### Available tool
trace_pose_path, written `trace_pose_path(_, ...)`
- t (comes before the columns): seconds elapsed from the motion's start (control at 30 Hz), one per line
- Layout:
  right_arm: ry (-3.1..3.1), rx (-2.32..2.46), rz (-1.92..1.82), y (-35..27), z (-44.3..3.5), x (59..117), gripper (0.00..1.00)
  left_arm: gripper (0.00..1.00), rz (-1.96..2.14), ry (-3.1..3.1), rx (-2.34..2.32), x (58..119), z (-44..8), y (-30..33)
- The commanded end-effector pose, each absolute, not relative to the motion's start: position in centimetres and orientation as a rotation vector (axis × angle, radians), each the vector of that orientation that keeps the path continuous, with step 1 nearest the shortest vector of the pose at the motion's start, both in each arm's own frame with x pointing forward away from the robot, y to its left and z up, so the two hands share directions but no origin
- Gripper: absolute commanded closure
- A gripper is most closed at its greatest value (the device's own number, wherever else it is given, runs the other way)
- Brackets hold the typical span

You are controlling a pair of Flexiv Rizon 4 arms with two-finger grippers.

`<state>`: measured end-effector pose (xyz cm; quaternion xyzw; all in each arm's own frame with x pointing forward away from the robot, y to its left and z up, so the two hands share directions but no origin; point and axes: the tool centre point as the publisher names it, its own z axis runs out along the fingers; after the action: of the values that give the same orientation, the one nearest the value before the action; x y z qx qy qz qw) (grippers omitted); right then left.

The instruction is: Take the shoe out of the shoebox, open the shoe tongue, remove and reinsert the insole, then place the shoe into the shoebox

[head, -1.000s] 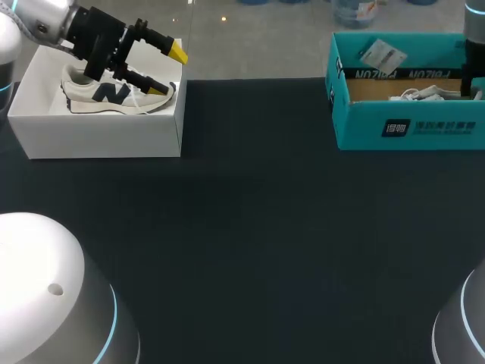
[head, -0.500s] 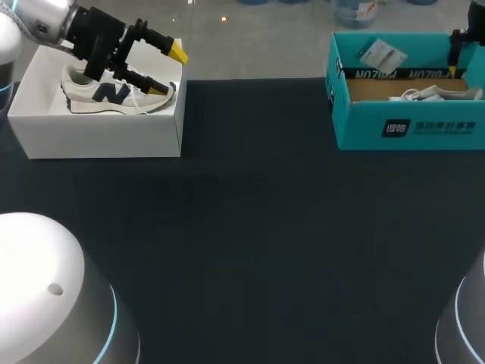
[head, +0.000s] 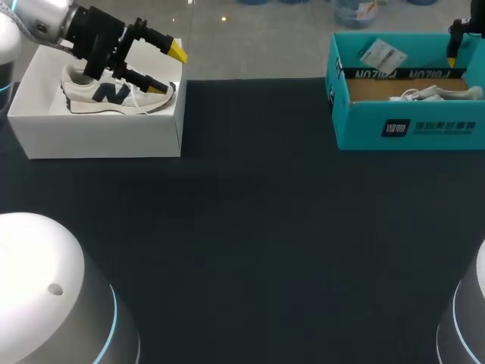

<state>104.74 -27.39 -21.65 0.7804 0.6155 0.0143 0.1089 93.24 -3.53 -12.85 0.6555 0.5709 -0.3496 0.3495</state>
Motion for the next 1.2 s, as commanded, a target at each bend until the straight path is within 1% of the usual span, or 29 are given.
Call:
trace_pose_path(0.03, 1.806, 2.292, 0.05, -27.4, -21.7, 104.6, 0.0, 0.0, -0.88, 1.485, 1.761, 96.4, -11.4, -1.3)
trace_pose_path(0.33, 1.806, 2.292, 0.05, -27.4, -21.7, 104.6, 0.0, 0.0, -0.766, 1.554, 1.955, 101.9, -11.1, 3.1)
trace_pose_path(0.67, 1.806, 2.292, 0.05, -27.4, -21.7, 104.6, 0.0, 0.0, -0.38, 1.744, 2.054, 107.9, -13.3, 8.9)
trace_pose_path(1.07, 1.806, 2.292, 0.05, -27.4, -21.7, 104.6, 0.0, 0.0, 0.061, 1.938, 2.234, 111.4, -18.0, 13.6)
trace_pose_path(1.2, 1.806, 2.292, 0.05, -27.4, -21.7, 104.6, 0.0, 0.0, 0.061, 1.938, 2.234, 111.4, -18.0, 13.6)
